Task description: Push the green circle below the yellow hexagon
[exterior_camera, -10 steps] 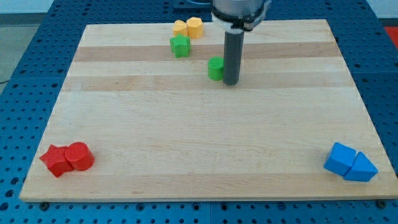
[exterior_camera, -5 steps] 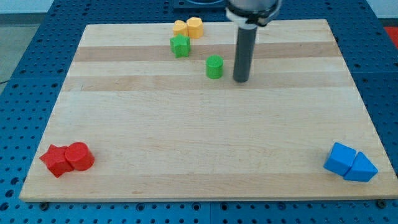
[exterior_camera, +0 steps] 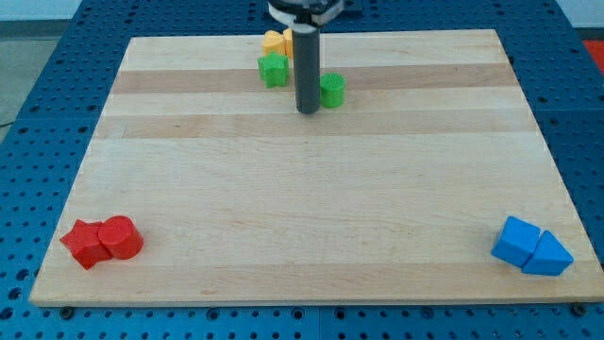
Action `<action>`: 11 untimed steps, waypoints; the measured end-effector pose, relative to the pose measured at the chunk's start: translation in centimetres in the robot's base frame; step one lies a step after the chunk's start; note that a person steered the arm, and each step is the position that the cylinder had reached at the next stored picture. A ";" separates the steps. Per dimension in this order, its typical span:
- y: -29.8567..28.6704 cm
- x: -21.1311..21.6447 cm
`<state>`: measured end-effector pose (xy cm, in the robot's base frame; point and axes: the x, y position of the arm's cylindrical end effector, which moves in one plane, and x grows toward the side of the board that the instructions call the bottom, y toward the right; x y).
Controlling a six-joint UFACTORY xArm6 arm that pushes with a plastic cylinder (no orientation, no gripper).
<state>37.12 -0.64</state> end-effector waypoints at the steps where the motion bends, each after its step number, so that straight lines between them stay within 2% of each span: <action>1: 3.3 1.4; 2: 4.2 -2.6; 3: 1.8 -7.0; 4: 1.2 -7.5; 5: 6.9 -7.9; 6: 11.2 -12.5; 7: 9.5 -15.3; 9: 2.3 -10.2; 10: 2.7 -9.8; 11: 9.6 -12.2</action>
